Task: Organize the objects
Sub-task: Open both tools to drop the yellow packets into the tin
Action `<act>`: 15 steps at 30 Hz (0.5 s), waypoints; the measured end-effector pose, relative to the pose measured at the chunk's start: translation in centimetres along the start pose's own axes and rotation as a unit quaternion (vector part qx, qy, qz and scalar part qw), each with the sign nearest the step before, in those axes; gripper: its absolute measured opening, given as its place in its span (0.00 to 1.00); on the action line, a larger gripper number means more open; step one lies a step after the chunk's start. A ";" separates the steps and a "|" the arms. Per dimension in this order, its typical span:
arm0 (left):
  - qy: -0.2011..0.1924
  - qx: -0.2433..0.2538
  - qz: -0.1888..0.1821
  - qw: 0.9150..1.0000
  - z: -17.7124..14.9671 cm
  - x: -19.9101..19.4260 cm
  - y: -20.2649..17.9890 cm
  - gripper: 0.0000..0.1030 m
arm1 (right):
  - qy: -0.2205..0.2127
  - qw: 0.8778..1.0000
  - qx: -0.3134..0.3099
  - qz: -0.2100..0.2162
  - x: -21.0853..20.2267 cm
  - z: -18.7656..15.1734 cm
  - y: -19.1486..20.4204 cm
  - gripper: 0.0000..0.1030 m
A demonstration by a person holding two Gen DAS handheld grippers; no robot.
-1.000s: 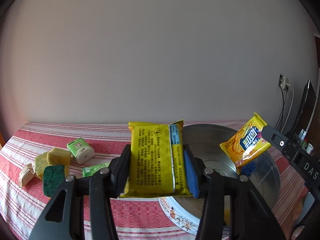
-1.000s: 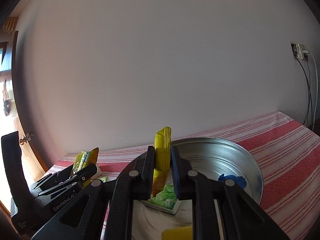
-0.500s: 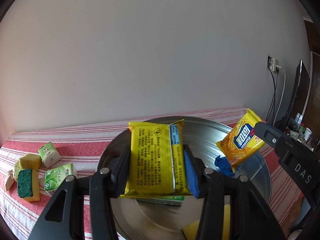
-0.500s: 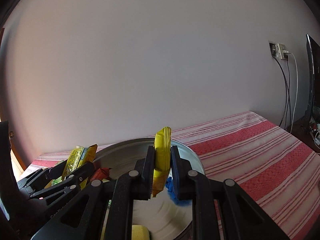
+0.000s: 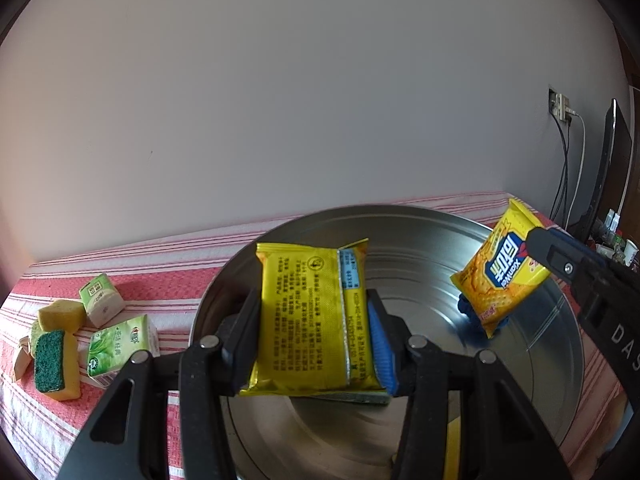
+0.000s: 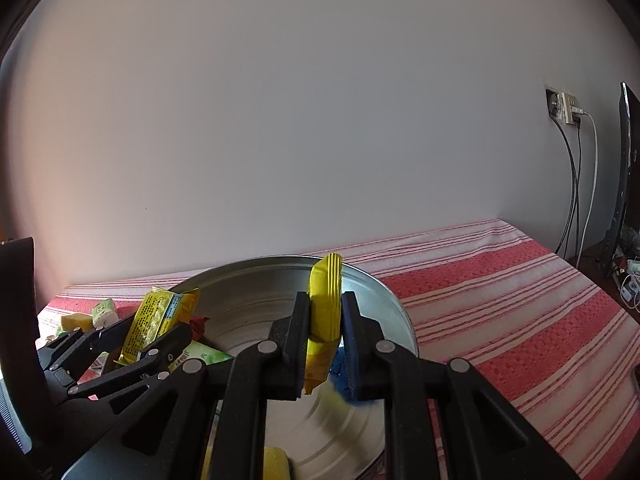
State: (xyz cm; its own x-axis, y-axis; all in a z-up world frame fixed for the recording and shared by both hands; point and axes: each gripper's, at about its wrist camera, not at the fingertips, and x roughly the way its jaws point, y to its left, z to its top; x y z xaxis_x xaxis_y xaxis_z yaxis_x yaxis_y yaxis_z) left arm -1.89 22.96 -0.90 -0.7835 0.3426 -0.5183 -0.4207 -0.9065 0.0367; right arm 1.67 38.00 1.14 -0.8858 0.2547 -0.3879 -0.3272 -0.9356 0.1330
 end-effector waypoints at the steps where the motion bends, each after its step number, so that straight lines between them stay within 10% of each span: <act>1: 0.000 0.000 0.002 1.000 0.0 0.0 0.0 0.47 | 0.001 1.000 0.000 -0.001 0.1 -0.1 0.0 0.17; 6: -0.013 0.000 0.011 1.000 -0.2 -0.4 0.3 0.53 | -0.011 1.000 -0.005 -0.016 -0.4 -0.2 0.5 0.20; 8: -0.027 -0.003 0.015 1.000 -0.2 -1.1 0.5 0.81 | -0.022 1.000 -0.004 -0.020 -0.6 -0.3 0.7 0.32; 10: -0.050 -0.005 0.021 0.999 -0.3 -1.9 0.5 1.00 | -0.041 0.999 -0.002 -0.032 -1.1 -0.4 0.6 0.71; 15: -0.076 0.021 0.051 0.996 -0.8 -2.9 0.0 0.99 | -0.093 0.994 -0.004 -0.057 -2.5 -0.7 1.1 0.82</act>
State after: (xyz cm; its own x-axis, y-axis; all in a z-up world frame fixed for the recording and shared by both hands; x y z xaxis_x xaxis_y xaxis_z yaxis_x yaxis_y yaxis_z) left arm 0.75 21.81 -0.14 -0.8819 0.2865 -0.3743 -0.3526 -0.9280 0.1203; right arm 3.79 36.20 1.65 -0.8887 0.3998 -0.2245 -0.4276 -0.8994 0.0910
